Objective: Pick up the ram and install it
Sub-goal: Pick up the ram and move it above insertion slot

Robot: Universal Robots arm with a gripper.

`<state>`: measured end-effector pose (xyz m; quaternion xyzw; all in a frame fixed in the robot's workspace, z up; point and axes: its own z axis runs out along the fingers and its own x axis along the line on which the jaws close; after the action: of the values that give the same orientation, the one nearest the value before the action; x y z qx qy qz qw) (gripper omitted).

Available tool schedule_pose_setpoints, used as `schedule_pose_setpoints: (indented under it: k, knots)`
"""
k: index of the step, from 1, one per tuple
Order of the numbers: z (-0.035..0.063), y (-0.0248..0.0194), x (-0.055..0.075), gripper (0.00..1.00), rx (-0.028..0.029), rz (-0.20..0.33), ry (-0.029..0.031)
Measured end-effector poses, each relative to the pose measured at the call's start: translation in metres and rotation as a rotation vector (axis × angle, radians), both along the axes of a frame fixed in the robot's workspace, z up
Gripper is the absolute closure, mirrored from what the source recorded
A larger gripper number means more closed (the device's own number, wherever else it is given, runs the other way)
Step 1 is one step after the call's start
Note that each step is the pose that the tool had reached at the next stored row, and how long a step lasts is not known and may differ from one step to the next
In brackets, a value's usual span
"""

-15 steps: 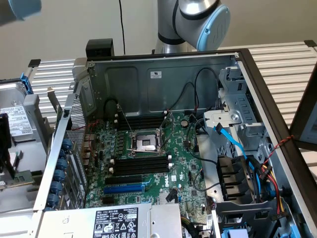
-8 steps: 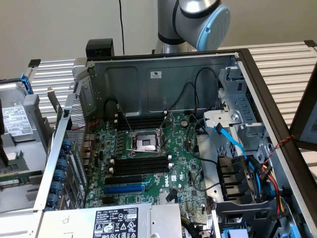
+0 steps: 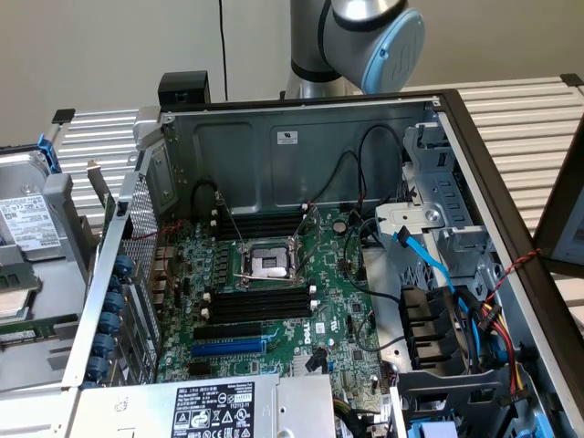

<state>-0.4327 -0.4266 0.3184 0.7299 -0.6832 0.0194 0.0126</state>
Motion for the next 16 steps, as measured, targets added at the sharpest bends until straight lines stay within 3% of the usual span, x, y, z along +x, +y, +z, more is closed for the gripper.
schedule_pose_setpoints:
  k: [16]
  knots:
    - [0.0726,-0.0002,0.001,0.87,0.0,-0.036,0.001]
